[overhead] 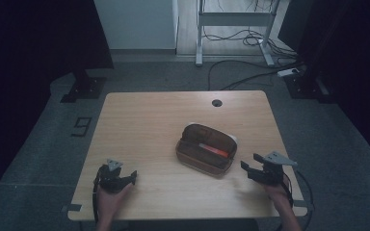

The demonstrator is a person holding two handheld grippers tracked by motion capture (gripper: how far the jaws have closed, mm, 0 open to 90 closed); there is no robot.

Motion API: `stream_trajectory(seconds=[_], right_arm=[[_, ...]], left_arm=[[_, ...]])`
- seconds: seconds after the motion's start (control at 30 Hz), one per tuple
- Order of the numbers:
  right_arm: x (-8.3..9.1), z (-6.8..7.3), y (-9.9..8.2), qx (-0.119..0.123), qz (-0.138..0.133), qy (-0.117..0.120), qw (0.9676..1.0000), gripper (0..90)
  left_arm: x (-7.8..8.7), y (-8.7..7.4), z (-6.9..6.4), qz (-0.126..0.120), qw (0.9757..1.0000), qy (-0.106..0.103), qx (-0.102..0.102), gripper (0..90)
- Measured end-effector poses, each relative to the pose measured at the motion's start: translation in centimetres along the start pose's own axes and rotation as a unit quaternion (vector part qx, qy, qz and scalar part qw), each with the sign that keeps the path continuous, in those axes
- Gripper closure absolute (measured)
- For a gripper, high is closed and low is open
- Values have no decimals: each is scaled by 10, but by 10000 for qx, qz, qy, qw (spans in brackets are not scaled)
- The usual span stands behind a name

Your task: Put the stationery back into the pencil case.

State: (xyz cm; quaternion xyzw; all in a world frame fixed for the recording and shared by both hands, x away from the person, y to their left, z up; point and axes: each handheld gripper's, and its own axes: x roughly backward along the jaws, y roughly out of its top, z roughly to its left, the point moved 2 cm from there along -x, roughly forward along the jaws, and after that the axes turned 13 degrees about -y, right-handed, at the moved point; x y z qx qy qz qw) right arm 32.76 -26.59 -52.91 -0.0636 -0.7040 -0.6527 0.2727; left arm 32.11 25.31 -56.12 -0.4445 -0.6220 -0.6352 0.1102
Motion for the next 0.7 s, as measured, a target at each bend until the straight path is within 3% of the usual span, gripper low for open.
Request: stream_trajectory(seconds=[0.27, 0.7], right_arm=[[-12, -5, -13, -47, 361, -21, 9993, 305], [-20, -7, -20, -12, 597, -80, 9982, 280]], left_arm=[[0, 0, 0, 1, 10000, 0, 1, 164], [0, 0, 0, 1, 10000, 0, 1, 164]])
